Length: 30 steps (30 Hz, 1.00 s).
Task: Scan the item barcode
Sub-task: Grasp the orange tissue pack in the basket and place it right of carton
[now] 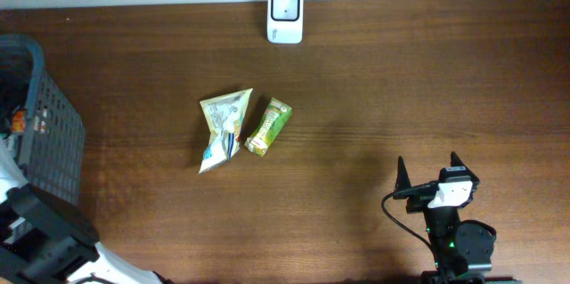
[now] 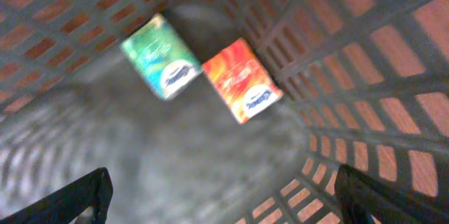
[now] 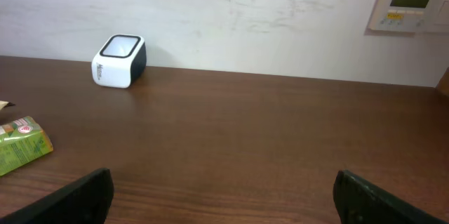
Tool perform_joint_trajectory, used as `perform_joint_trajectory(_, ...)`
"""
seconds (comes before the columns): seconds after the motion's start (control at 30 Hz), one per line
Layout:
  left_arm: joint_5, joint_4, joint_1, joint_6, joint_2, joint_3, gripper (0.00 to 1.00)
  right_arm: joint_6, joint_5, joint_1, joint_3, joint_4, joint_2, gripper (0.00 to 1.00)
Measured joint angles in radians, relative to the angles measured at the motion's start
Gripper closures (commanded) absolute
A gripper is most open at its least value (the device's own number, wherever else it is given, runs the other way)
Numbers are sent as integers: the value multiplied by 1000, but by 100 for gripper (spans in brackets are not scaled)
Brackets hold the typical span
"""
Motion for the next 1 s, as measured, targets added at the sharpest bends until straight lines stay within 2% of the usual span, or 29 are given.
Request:
perform_joint_trajectory(0.13, 32, 23, 24, 42, 13, -3, 1, 0, 0, 0, 0, 0, 0, 1)
perform_joint_trajectory(0.43, 55, 84, 66, 52, 209, -7, 1, 0, 0, 0, 0, 0, 0, 1)
perform_joint_trajectory(0.57, 136, 197, 68, 188, 262, -8, 0, 0, 0, 0, 0, 0, 0, 1)
perform_joint_trajectory(0.73, 171, 252, 77, 361, 294, -8, 0, 0, 0, 0, 0, 0, 0, 1)
perform_joint_trajectory(0.9, 179, 267, 80, 425, 343, -7, 16, 0, 0, 0, 0, 0, 0, 1)
perform_joint_trajectory(1.0, 180, 272, 80, 433, 344, -7, 48, 0, 0, 0, 0, 0, 0, 1)
